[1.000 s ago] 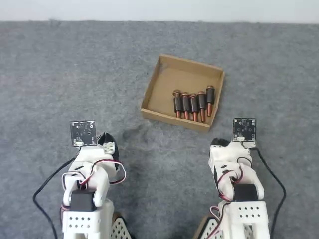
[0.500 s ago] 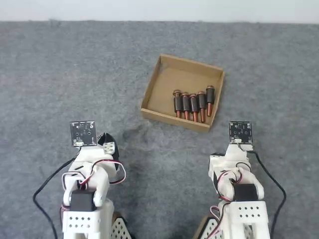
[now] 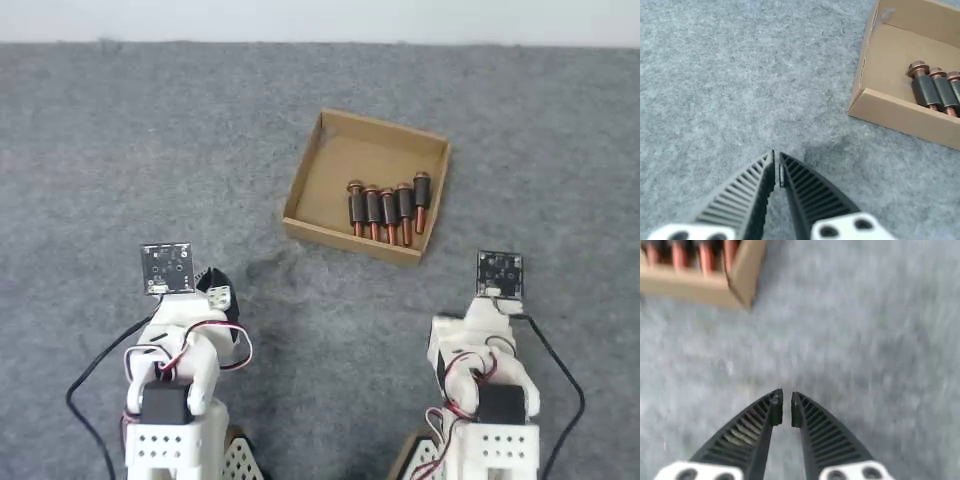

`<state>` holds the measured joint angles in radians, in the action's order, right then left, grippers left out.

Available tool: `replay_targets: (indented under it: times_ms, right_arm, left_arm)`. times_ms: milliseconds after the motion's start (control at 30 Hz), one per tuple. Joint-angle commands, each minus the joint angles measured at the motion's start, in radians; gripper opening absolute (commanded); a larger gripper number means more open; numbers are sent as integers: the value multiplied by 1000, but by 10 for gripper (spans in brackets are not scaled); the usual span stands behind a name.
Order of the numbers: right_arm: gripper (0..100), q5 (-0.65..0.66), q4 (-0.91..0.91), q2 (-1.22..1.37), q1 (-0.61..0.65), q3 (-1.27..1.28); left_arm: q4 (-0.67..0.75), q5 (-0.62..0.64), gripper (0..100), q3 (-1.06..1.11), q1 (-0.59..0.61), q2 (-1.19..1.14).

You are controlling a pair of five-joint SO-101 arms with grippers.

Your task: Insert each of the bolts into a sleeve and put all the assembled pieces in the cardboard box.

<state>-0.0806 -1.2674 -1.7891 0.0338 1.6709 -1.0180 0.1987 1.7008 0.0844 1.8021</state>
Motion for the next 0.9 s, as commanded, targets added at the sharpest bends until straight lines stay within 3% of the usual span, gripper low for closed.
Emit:
replay_targets:
  times_ms: [0,433,600,867]
  right_arm:
    - [6,14,-22,-21,-16,14]
    - [6,12,-41,-24,-16,14]
    - [6,12,-41,-24,-16,14]
    - [6,12,-41,-24,-16,14]
  left_arm:
    - [-5,-9,11,-15,2,6]
    - [-55,-8,12,-15,3,8]
    - [-245,-9,12,-15,2,11]
    - [-245,-8,12,-15,2,15]
